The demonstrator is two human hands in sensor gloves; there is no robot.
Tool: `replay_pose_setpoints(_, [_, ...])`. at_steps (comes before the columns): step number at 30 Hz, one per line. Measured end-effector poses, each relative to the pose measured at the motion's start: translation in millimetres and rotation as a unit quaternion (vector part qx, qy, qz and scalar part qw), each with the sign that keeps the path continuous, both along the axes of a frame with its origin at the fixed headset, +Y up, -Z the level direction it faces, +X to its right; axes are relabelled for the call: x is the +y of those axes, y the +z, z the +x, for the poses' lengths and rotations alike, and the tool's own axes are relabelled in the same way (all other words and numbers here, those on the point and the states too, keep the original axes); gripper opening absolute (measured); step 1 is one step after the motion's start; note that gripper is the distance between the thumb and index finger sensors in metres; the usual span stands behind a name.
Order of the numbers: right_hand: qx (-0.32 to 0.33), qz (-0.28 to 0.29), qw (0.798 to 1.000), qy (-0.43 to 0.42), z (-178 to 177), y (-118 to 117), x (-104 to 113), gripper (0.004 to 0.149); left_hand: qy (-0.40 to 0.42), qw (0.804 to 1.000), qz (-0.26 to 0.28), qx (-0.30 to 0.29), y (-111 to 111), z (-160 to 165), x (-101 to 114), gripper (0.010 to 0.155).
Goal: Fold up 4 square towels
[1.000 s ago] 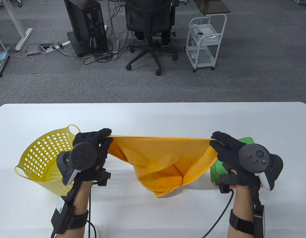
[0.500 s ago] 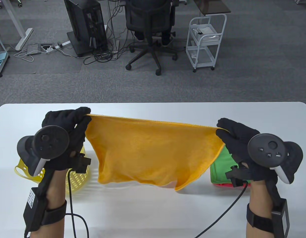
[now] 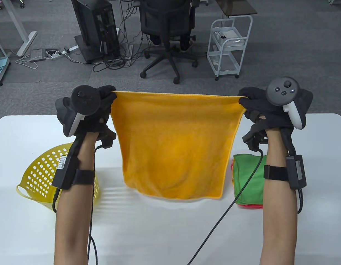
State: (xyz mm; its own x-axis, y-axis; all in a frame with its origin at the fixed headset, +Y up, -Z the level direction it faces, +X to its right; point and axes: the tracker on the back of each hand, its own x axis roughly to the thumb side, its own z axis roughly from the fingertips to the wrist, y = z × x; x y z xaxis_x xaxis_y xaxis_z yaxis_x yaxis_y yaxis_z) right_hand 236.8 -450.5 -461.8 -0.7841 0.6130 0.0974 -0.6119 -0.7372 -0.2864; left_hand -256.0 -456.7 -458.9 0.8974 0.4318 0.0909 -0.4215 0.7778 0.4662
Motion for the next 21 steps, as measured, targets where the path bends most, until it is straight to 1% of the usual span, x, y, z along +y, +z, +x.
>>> replay_pose_setpoints(3, [0.022, 0.032, 0.999, -0.03, 1.4, 7.5, 3.1, 0.037, 0.002, 0.999, 0.038, -0.023, 9.1, -12.1, -2.1, 0.037])
replay_pose_setpoints(5, [0.044, 0.058, 0.996, -0.046, 3.2, 17.5, 1.7, 0.037, -0.003, 0.998, 0.054, -0.041, 20.0, -17.1, -6.1, 0.037])
replay_pose_setpoints(6, [0.052, 0.064, 0.995, -0.052, 4.4, 23.7, -0.9, 0.037, -0.007, 0.998, 0.056, -0.043, 25.4, -17.8, -8.4, 0.037])
replay_pose_setpoints(8, [0.064, 0.066, 0.994, -0.055, 7.2, 38.5, -9.7, 0.037, -0.036, 0.996, 0.055, -0.068, 41.8, -17.4, -16.7, 0.037])
replay_pose_setpoints(10, [0.072, 0.057, 0.995, -0.043, 10.2, 49.5, -18.9, 0.037, -0.069, 0.994, 0.046, -0.07, 55.1, -16.0, -23.1, 0.037])
replay_pose_setpoints(13, [0.071, 0.045, 0.996, -0.028, 15.7, 71.7, -42.0, 0.037, -0.107, 0.989, 0.02, -0.098, 80.2, -11.0, -37.9, 0.037])
replay_pose_setpoints(15, [0.074, 0.025, 0.997, -0.012, 18.5, 82.8, -57.4, 0.037, -0.121, 0.987, 0.005, -0.105, 94.5, -9.4, -47.5, 0.037])
replay_pose_setpoints(16, [0.078, 0.012, 0.997, -0.003, 19.8, 89.6, -68.0, 0.037, -0.122, 0.986, -0.004, -0.112, 103.0, -7.8, -55.8, 0.037])
replay_pose_setpoints(17, [0.077, 0.006, 0.997, 0.002, 20.3, 92.9, -73.7, 0.037, -0.127, 0.985, -0.013, -0.119, 107.2, -7.1, -60.6, 0.037])
replay_pose_setpoints(19, [0.074, -0.021, 0.997, 0.02, 20.9, 101.8, -92.1, 0.037, -0.148, 0.978, -0.044, -0.141, 118.5, -4.6, -75.6, 0.037])
replay_pose_setpoints(21, [0.08, -0.043, 0.995, 0.035, 19.6, 105.6, -105.4, 0.037, -0.159, 0.975, -0.059, -0.146, 125.0, -2.6, -87.8, 0.036])
